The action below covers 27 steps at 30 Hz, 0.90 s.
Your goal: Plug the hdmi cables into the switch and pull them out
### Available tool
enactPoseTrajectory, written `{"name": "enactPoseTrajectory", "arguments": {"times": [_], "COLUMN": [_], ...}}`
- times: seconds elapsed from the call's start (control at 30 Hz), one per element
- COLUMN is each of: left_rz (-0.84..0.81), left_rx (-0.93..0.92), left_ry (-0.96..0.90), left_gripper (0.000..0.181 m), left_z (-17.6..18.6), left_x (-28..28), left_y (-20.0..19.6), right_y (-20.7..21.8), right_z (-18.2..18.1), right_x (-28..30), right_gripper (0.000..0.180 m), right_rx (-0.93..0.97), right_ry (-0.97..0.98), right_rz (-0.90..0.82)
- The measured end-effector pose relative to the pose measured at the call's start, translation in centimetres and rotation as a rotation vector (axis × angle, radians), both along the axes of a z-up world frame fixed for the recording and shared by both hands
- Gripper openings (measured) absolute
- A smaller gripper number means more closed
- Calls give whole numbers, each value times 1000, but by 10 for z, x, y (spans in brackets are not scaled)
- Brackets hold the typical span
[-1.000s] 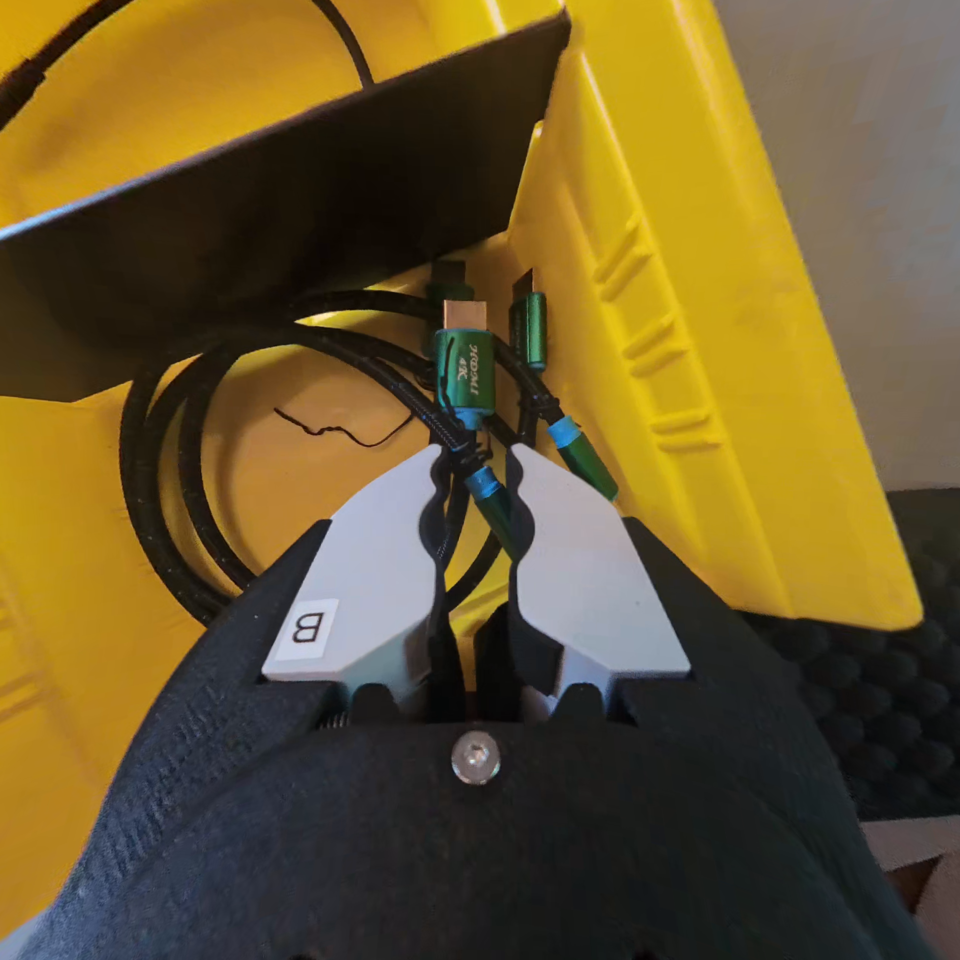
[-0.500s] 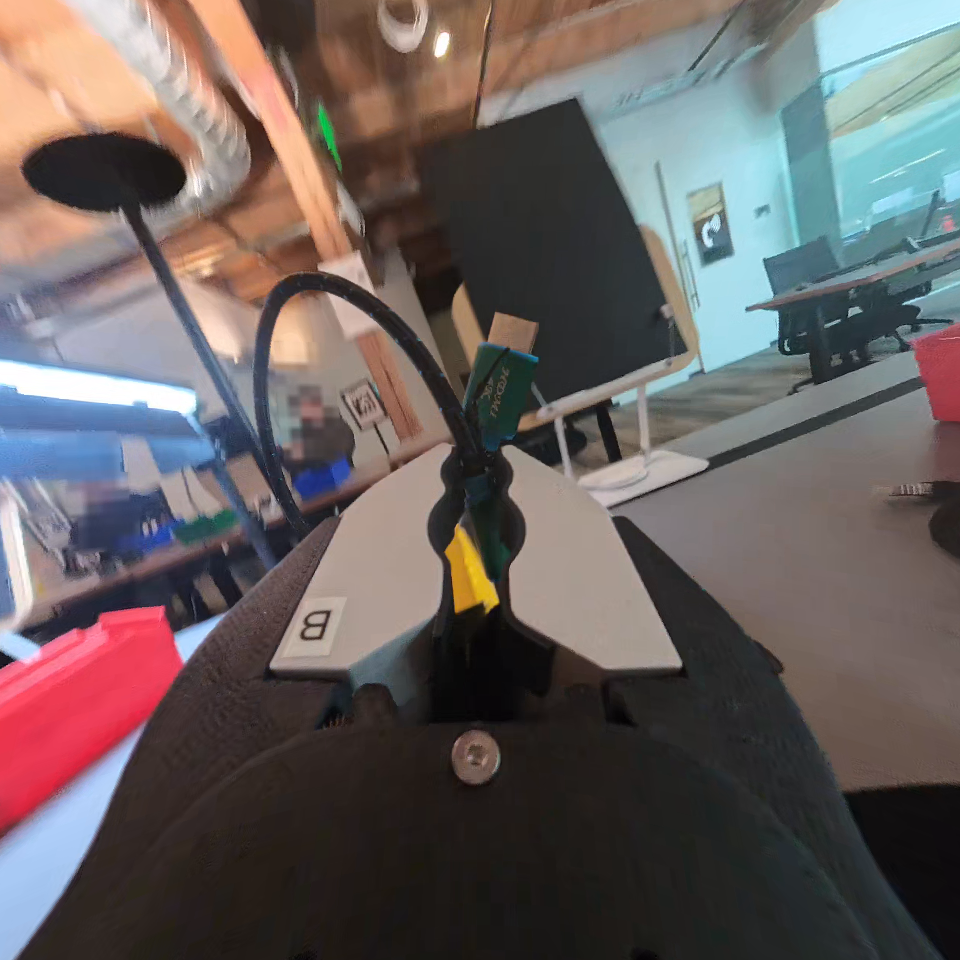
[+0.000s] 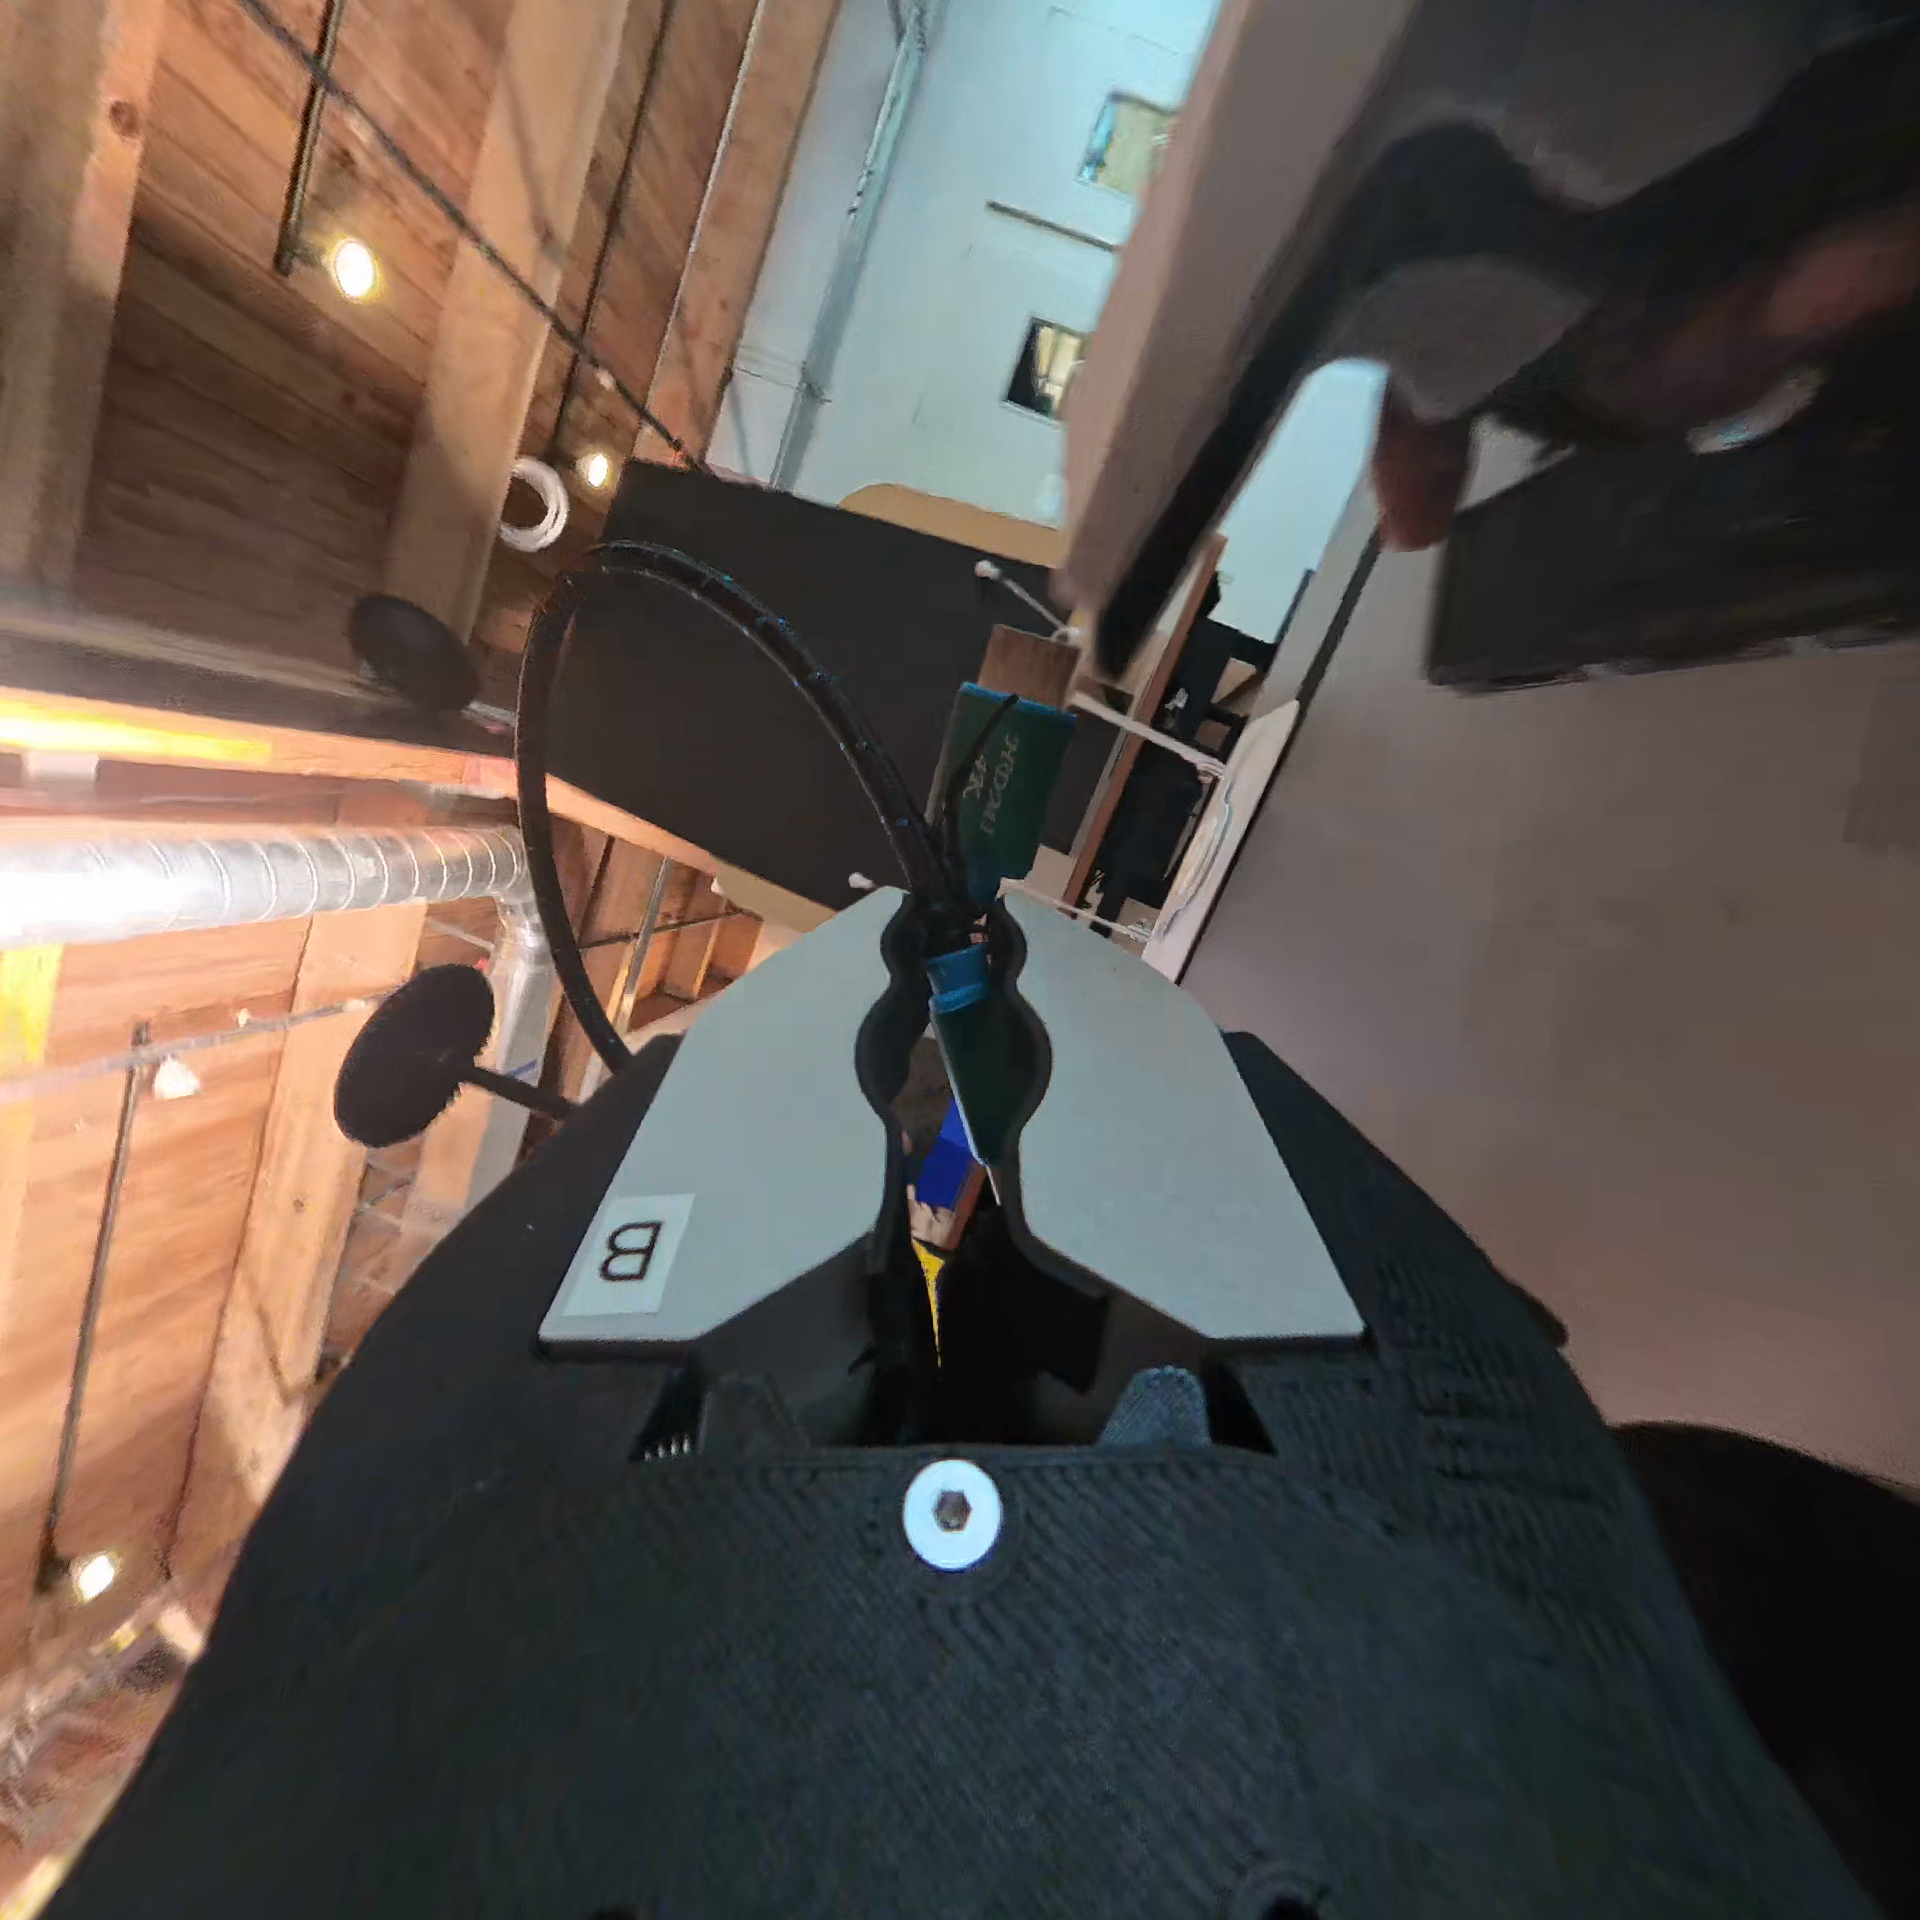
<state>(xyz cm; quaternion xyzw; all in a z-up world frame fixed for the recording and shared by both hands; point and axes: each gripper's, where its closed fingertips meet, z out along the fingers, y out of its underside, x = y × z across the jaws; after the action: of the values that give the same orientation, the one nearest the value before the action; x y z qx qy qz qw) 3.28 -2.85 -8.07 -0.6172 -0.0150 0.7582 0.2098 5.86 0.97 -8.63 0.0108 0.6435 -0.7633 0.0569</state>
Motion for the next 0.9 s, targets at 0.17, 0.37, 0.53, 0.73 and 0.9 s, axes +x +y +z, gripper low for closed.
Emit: {"name": "enactPoseTrajectory", "arguments": {"times": [0.17,0.37,0.53,0.73,0.9], "left_rz": [-8,-20,68,53,16], "left_rx": [-114,-114,-30,115,435], "left_ry": [21,13,90,150,50], "left_gripper": [11,12,11,12,11], "left_z": [-9,-11,8,31,41], "left_x": [2,3,2,9,8], "left_y": [10,9,-13,-43,-95], "right_y": [-8,-13,-2,14,32], "right_z": [1,-8,6,26,40], "right_x": [-12,-6,-6,-2,-3], "right_gripper": [30,11,13,12,11], "right_rx": [-1,67,40,27,-30], "right_ry": [-29,73,64,152,179], "right_rz": [-54,-77,-36,-14,2]}}
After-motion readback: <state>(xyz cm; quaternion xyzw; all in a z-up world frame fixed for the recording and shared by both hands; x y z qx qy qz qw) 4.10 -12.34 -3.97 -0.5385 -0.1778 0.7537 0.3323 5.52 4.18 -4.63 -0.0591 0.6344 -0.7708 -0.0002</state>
